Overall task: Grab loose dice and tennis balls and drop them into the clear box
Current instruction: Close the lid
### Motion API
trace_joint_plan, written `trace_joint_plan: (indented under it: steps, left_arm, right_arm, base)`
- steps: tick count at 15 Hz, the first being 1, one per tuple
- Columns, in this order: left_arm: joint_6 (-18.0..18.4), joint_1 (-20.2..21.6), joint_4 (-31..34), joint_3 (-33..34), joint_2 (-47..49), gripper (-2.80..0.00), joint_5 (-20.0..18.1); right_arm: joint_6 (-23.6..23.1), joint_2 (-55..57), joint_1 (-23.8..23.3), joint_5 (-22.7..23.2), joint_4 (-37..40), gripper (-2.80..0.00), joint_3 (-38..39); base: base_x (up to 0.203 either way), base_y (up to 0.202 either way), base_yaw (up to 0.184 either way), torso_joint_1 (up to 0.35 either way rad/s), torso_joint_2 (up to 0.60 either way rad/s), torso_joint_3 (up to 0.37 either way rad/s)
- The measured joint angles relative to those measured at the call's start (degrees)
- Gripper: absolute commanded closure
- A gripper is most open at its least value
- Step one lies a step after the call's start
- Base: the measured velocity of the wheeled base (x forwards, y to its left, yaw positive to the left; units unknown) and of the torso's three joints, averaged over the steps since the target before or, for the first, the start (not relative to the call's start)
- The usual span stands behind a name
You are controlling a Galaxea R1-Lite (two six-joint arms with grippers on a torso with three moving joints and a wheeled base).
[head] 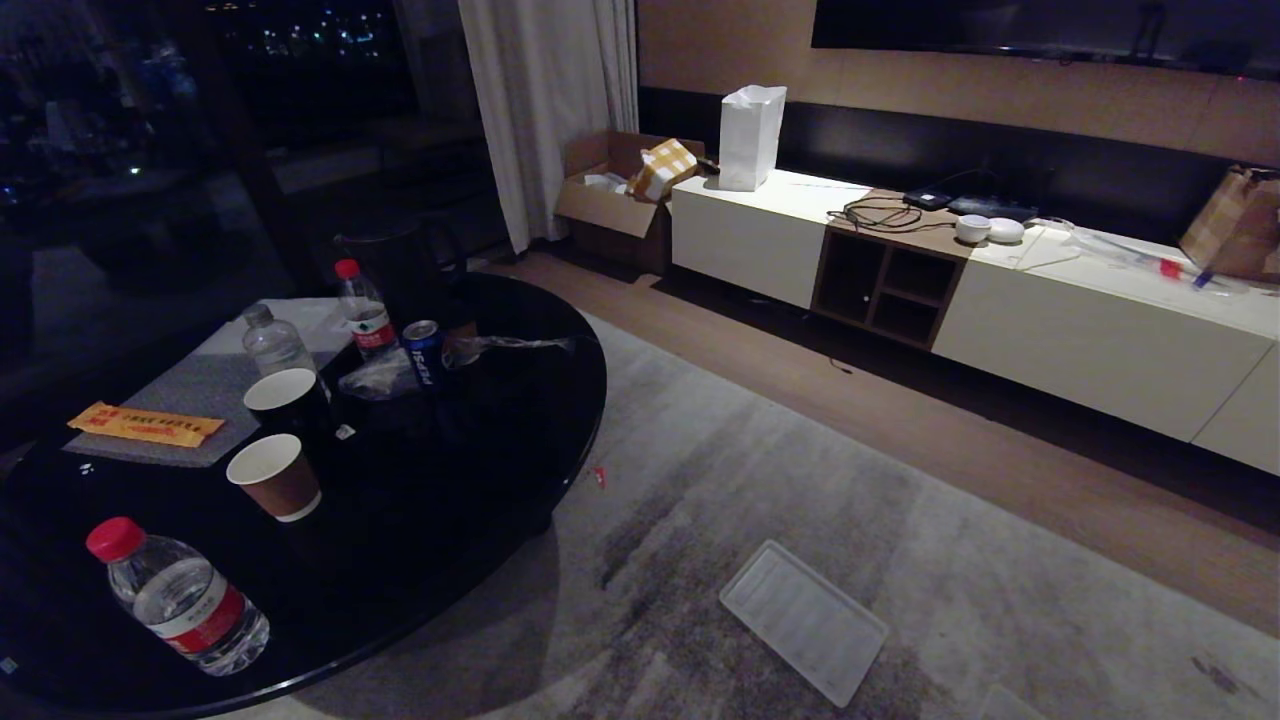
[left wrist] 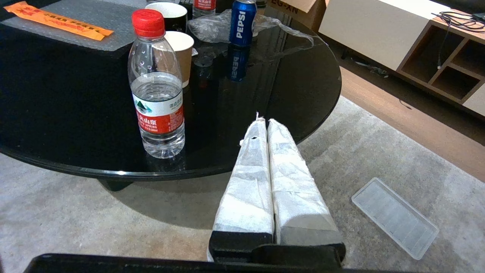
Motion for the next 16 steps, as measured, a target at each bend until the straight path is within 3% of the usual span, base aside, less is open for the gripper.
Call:
trace_joint_plan:
  steps: [16]
  left_arm:
    - [-0.1,0.0,0.0,0.0,0.0,0.0,0.0]
  right_arm:
    - [0.2,0.0,0.0,0.0,0.0,0.0,0.0]
  base:
    - [0.0,0.0,0.0,0.002,0.0,-0.176]
